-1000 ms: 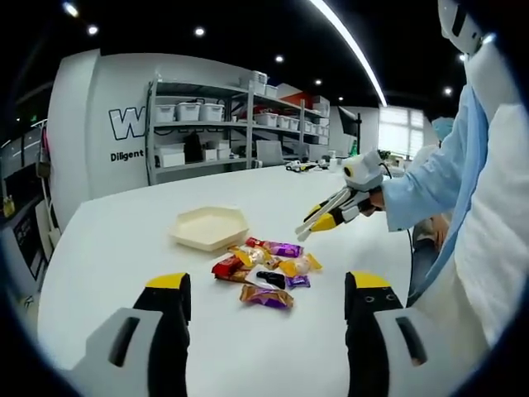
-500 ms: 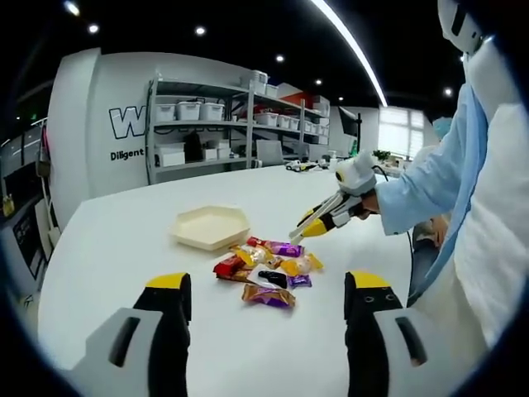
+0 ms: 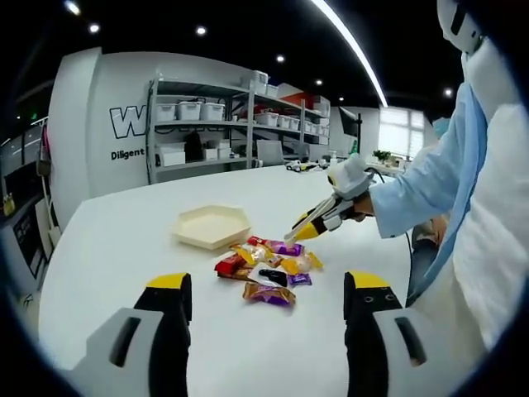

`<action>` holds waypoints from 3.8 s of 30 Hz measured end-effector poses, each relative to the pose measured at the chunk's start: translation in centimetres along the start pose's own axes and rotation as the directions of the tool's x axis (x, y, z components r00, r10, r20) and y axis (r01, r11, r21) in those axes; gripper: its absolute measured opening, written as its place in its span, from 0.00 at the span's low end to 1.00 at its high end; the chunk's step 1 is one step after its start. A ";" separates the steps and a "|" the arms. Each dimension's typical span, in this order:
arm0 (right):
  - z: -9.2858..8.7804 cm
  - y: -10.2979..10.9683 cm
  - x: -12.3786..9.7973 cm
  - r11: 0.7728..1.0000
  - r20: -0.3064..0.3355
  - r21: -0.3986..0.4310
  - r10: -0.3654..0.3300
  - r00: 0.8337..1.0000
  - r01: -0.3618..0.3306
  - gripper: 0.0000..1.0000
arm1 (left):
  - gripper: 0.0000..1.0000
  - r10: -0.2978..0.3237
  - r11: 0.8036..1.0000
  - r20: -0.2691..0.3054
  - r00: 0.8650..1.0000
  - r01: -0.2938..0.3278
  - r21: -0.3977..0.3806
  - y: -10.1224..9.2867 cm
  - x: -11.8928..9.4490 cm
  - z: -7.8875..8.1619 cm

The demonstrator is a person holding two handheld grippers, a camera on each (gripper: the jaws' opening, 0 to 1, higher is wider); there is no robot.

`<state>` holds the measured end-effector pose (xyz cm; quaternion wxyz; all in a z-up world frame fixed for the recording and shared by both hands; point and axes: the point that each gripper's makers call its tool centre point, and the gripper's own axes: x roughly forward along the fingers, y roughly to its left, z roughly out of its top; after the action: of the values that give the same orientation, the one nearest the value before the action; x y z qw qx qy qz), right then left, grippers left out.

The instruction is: Place the target food into the container with the food tongs after gripping and lifting it, then release it inside without dropping or visibly crushing the food.

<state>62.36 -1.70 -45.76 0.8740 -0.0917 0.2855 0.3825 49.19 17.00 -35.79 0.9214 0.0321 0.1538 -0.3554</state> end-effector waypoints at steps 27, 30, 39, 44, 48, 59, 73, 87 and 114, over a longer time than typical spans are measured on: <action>-0.5 -0.6 0.5 0.994 -0.052 -0.091 -0.061 0.997 0.056 0.16 | 0.72 0.011 1.000 -0.001 1.000 -0.011 -0.002 0.3 -0.2 0.2; -0.6 -0.5 0.2 0.996 -0.058 -0.080 -0.049 0.997 0.045 0.16 | 0.72 0.008 1.000 -0.001 1.000 -0.008 -0.002 0.4 -0.1 0.1; -0.2 -1.0 -1.0 0.996 -0.044 -0.074 -0.058 0.997 0.054 0.17 | 0.71 -0.001 1.000 0.007 1.000 0.001 0.002 0.2 0.5 0.5; 1.1 -1.3 -1.2 0.995 -0.019 -0.078 -0.060 0.998 0.059 0.17 | 0.70 -0.006 1.000 0.009 1.000 0.006 0.004 0.0 0.7 0.6; 2.5 -1.5 -1.1 0.995 0.006 -0.084 -0.057 0.998 0.057 0.17 | 0.70 0.000 1.000 0.010 1.000 0.000 0.005 0.1 0.6 0.6; 5.9 -1.8 0.2 0.993 0.048 -0.111 -0.039 0.998 0.044 0.17 | 0.70 0.019 1.000 0.009 1.000 -0.019 0.002 0.2 0.2 0.7; 11.4 -3.0 2.8 0.987 0.090 -0.154 -0.024 0.996 0.038 0.17 | 0.69 0.043 0.999 0.005 0.999 -0.043 -0.009 0.7 -0.6 0.6; 13.4 -2.9 5.3 0.985 0.074 -0.172 -0.018 0.997 0.031 0.17 | 0.70 0.063 0.998 0.010 0.998 -0.063 -0.012 1.9 -0.7 1.1; 13.8 -4.0 5.8 0.990 0.083 -0.132 -0.031 0.996 0.042 0.20 | 0.69 0.066 0.998 0.003 0.998 -0.066 0.002 2.7 -0.4 1.3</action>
<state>74.32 4.40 -37.99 0.8835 -0.1396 0.2218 0.3882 51.02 19.04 -34.54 0.9329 0.0374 0.1508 -0.3250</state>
